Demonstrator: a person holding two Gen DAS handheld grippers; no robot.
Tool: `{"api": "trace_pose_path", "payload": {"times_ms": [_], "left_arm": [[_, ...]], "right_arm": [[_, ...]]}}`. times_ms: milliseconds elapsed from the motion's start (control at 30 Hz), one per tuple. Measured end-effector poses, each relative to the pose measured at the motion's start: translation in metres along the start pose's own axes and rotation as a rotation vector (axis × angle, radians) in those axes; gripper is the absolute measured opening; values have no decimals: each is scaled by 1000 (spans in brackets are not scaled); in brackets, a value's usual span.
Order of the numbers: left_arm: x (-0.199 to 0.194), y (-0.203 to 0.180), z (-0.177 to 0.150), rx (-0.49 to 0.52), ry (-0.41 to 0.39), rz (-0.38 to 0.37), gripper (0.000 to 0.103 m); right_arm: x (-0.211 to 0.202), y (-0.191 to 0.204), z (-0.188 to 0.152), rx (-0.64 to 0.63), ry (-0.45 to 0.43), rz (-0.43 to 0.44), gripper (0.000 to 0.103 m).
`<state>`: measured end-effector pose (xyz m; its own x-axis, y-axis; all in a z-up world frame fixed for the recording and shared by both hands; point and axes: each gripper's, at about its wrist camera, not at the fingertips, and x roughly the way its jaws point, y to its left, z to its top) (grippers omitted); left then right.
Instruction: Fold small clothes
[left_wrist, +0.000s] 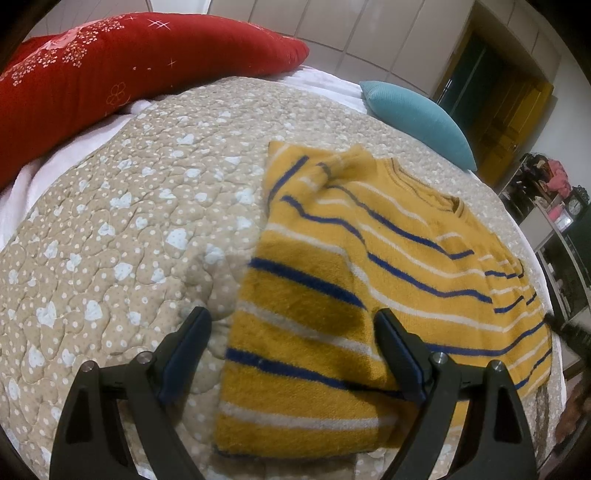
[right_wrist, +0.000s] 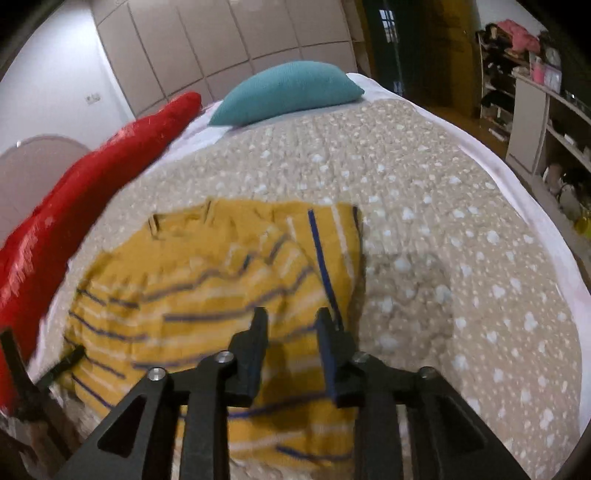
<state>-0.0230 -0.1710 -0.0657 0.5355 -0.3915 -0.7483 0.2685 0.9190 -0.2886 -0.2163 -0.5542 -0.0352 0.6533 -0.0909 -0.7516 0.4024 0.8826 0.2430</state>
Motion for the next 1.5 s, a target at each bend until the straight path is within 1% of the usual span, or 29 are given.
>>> {"api": "trace_pose_path", "payload": {"times_ms": [33, 67, 100, 133, 167, 200, 267, 333, 367, 433, 533, 567, 600, 667, 733, 767, 800, 833, 867, 1000, 1100, 1167, 1200, 1267, 1333, 1500], "left_arm": [[0, 0, 0, 0, 0, 1, 89], [0, 1, 0, -1, -1, 1, 89], [0, 0, 0, -2, -2, 2, 89], [0, 0, 0, -2, -2, 1, 89], [0, 0, -1, -3, -2, 2, 89], [0, -1, -1, -1, -1, 4, 89], [0, 0, -1, 1, -1, 6, 89], [0, -1, -1, 0, -2, 4, 89], [0, 1, 0, -2, -1, 3, 89], [0, -1, 0, 1, -1, 6, 89], [0, 0, 0, 0, -1, 4, 89], [0, 0, 0, -1, -1, 3, 89], [0, -1, 0, 0, -1, 4, 89], [0, 0, 0, 0, -1, 4, 89], [-1, 1, 0, -1, -2, 2, 89], [0, 0, 0, 0, -1, 3, 89], [0, 0, 0, 0, -1, 3, 89], [0, 1, 0, -1, -1, 2, 89], [0, 1, 0, -1, -1, 3, 89], [-1, 1, 0, 0, 0, 3, 89], [-1, 1, -1, -1, 0, 3, 90], [-1, 0, -1, -2, 0, 1, 90], [-1, 1, -1, -1, 0, 1, 90], [-1, 0, -1, -2, 0, 0, 90], [-1, 0, -1, -2, -1, -2, 90], [-1, 0, -1, -2, -1, -3, 91]], "right_arm": [[5, 0, -8, -11, 21, -20, 48], [14, -4, -19, -18, 50, -55, 52], [17, -9, -24, -5, 58, -59, 55], [16, -14, -25, 24, 44, -50, 56], [9, -16, -24, 59, 30, -57, 56], [3, -14, -22, 65, 10, -76, 56], [-17, 4, -16, 23, -70, -108, 56], [-29, 25, -11, -26, -117, -81, 56], [-32, 42, -9, -58, -130, -51, 56], [-30, 69, -6, -108, -124, 14, 56], [-6, 121, 0, -182, -45, 144, 56], [8, 142, 2, -207, 8, 204, 56], [18, 158, 1, -226, 45, 246, 56], [47, 197, 3, -295, 135, 305, 56], [71, 230, 5, -347, 205, 338, 56], [86, 248, 8, -378, 259, 368, 56], [96, 261, 9, -400, 294, 379, 56], [106, 274, 8, -428, 312, 366, 55], [115, 289, 11, -475, 308, 324, 55], [135, 327, 23, -581, 294, 241, 57], [149, 341, 32, -629, 304, 195, 57], [160, 351, 35, -653, 303, 166, 60], [165, 358, 36, -672, 289, 151, 63], [175, 369, 36, -694, 295, 114, 68], [181, 374, 35, -698, 285, 95, 73], [176, 371, 48, -647, 277, 114, 74]]}}
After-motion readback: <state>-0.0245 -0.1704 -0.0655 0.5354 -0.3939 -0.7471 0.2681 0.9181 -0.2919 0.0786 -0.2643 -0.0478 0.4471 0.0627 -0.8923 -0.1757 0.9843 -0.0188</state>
